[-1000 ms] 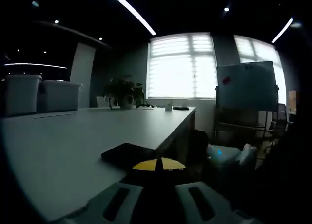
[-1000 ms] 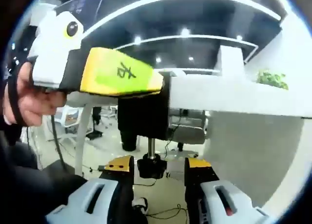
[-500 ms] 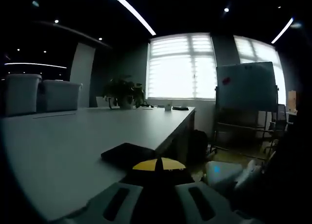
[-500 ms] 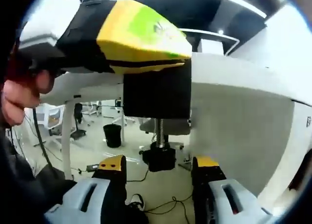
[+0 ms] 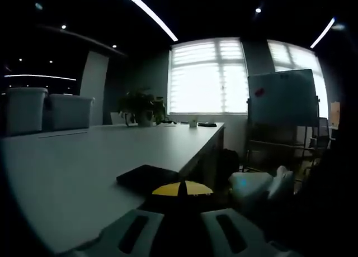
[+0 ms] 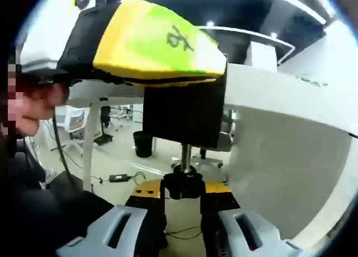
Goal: Clamp the fixed fixture on the desktop, loosen the retaining clip, secure it to the edge of the desk, and tighten the retaining clip.
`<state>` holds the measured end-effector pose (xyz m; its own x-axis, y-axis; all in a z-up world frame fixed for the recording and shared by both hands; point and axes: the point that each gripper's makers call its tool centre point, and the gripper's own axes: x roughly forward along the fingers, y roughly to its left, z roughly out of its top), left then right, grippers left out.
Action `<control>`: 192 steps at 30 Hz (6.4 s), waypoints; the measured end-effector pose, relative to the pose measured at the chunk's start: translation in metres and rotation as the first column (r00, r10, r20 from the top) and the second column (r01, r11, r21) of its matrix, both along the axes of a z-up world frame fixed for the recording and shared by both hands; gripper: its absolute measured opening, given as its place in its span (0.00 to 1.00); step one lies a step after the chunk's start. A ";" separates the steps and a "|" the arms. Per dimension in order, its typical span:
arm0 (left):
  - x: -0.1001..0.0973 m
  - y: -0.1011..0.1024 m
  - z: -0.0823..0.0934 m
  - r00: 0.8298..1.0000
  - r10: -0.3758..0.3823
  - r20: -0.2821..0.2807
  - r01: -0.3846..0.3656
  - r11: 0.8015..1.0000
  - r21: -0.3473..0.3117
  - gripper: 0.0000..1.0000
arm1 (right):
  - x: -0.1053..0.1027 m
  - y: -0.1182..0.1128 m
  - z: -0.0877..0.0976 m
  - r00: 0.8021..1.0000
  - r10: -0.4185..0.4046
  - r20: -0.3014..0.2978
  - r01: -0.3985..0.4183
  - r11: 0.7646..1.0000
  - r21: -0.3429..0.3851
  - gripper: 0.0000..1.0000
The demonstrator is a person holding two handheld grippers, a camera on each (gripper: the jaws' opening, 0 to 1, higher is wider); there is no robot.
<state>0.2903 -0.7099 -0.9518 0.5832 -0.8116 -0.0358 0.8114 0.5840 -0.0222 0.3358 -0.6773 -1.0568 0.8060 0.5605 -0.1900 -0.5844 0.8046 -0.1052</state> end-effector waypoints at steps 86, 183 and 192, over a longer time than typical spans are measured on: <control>-0.002 0.002 -0.001 1.000 -0.003 -0.006 0.003 1.000 0.005 0.01 | 0.003 0.011 0.006 0.947 0.320 0.016 -0.320 0.947 -0.002 0.24; 0.000 0.010 -0.001 0.999 -0.026 -0.033 0.027 1.000 0.010 0.01 | 0.002 -0.016 -0.005 0.999 -0.049 0.011 0.049 0.998 0.031 0.40; -0.001 0.010 0.000 0.999 -0.032 -0.036 0.031 0.999 -0.010 0.01 | 0.002 -0.004 0.003 0.977 -0.193 0.090 0.194 0.981 -0.001 0.24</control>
<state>0.2891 -0.6995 -0.9517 0.5559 -0.8298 -0.0485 0.8279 0.5579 -0.0573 0.3375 -0.6816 -1.0534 0.9131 0.3906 -0.1169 -0.4054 0.9003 -0.1582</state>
